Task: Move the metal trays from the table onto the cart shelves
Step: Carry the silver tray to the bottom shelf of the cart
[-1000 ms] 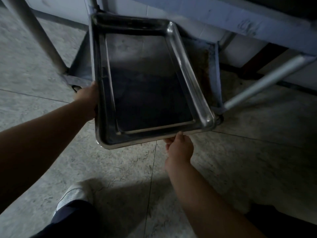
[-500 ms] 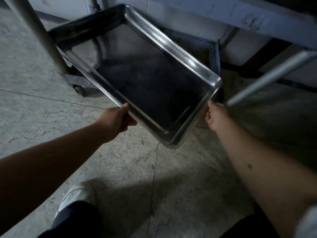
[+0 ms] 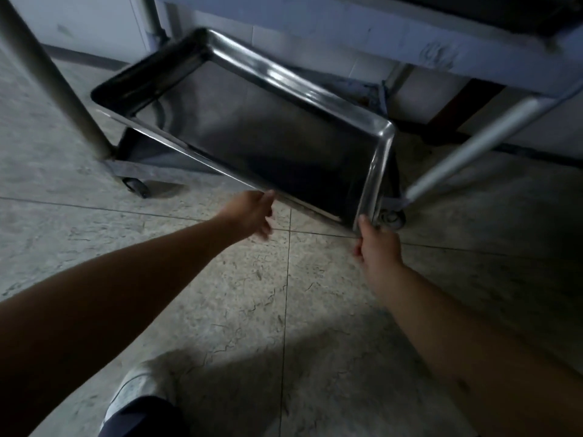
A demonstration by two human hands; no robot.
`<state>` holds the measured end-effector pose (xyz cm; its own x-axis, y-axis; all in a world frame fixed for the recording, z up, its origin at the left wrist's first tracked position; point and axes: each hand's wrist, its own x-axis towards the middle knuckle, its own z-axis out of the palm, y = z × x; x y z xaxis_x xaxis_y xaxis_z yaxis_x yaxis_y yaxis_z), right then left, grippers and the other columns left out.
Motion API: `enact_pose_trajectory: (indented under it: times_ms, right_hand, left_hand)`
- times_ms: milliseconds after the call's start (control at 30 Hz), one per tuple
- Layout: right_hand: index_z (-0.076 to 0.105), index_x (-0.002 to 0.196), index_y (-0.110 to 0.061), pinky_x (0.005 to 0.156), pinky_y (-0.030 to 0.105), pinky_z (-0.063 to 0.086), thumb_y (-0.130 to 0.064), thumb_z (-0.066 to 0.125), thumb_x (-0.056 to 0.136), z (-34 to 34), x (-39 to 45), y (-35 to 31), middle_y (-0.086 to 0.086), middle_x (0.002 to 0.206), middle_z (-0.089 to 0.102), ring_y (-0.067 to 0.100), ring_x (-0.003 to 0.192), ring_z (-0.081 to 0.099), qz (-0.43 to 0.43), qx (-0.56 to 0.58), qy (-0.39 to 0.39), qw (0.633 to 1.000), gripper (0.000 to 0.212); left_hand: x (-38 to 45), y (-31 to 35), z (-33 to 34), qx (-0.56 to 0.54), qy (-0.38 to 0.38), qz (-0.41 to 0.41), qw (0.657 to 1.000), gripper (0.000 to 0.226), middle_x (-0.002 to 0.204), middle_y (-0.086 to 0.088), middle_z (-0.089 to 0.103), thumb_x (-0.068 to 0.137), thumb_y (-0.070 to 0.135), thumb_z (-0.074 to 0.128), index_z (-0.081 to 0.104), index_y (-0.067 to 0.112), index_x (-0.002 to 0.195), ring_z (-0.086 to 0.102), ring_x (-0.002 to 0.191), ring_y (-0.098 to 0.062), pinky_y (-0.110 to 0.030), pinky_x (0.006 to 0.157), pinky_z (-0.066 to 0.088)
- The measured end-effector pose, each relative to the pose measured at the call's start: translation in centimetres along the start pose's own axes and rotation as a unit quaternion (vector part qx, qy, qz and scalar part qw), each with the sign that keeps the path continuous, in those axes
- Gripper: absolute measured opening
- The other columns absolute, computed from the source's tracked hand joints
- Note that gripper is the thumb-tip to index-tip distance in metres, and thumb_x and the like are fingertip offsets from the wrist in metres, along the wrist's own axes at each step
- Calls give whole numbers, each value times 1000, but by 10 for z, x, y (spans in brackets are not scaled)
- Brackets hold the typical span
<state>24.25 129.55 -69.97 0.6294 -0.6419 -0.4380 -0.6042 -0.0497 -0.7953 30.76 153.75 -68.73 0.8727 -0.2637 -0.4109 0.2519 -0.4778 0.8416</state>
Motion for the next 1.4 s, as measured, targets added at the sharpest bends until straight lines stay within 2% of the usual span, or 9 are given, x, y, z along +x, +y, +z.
enact_pose_trajectory:
  times_ms: [100, 200, 433, 533, 667, 867, 1000, 1200, 1400]
  right_hand:
    - [53, 75, -15, 33, 18, 32, -32, 59, 94, -6, 30, -7, 1, 46, 47, 9, 30, 42, -35, -21, 37, 998, 26]
    - [56, 76, -19, 35, 17, 31, -36, 59, 94, -15, 53, -15, 2, 54, 49, 12, 39, 43, -15, -21, 18, 1000, 25]
    - [59, 96, -12, 51, 23, 40, -35, 58, 94, -1, 50, -17, 3, 70, 64, 11, 53, 62, 51, 123, 57, 990, 23]
    - [58, 113, -10, 58, 21, 37, -39, 63, 87, 12, 31, -5, 11, 108, 64, 24, 94, 62, -135, -94, 189, 968, 39]
    - [54, 131, -21, 96, 44, 36, -43, 54, 91, 34, 30, -17, 5, 136, 52, 28, 125, 42, -385, -430, 103, 810, 45]
    - [65, 101, -24, 67, 32, 35, -27, 50, 95, 53, 79, -68, 7, 101, 68, 32, 93, 63, -399, -614, 1, 681, 17]
    - [66, 90, -18, 61, 32, 35, -45, 46, 97, 71, 87, -75, 7, 89, 69, 33, 82, 65, -484, -619, -45, 617, 34]
    - [63, 96, -17, 64, 35, 35, -40, 43, 100, 80, 104, -84, 11, 95, 67, 36, 89, 62, -470, -624, -45, 623, 30]
    - [61, 106, -16, 64, 36, 35, -42, 37, 101, 80, 110, -95, 12, 98, 67, 37, 93, 62, -498, -666, -60, 552, 36]
  left_hand:
    - [13, -6, -26, 343, 119, 269, 892, 36, 79, -8, 66, 101, 46, 42, 59, 15, 95, 61, 66, -26, -29, 53, 45]
    - [31, -9, -64, 505, 117, 281, 807, 44, 127, -14, 64, 98, 46, 48, 58, 18, 131, 57, 114, -37, -52, 93, 43]
    - [69, 4, -64, 476, 92, 303, 820, 26, 103, -24, 70, 96, 30, 60, 71, 12, 112, 68, 80, -44, -38, 61, 43]
    - [78, -3, -64, 483, 107, 333, 803, 21, 92, -25, 71, 94, 27, 65, 72, 9, 102, 68, 70, -44, -36, 58, 38]
    - [89, -1, -55, 458, 112, 382, 795, 14, 75, -25, 69, 90, 18, 70, 71, 7, 99, 63, 52, -38, -32, 53, 36]
    - [115, -5, -38, 506, 56, 254, 822, 21, 78, -7, 63, 103, 31, 46, 61, 17, 108, 60, 63, -21, -33, 57, 43]
    - [120, -11, -37, 480, 62, 277, 830, 25, 74, -4, 59, 103, 37, 44, 59, 18, 103, 55, 63, -22, -33, 63, 41]
    - [134, -5, -34, 436, 73, 250, 861, 25, 75, -2, 52, 103, 35, 45, 60, 15, 102, 49, 67, -21, -37, 70, 39]
    - [141, -2, -39, 385, 46, 229, 893, 27, 102, -11, 63, 102, 35, 47, 62, 15, 112, 58, 96, -32, -48, 95, 35]
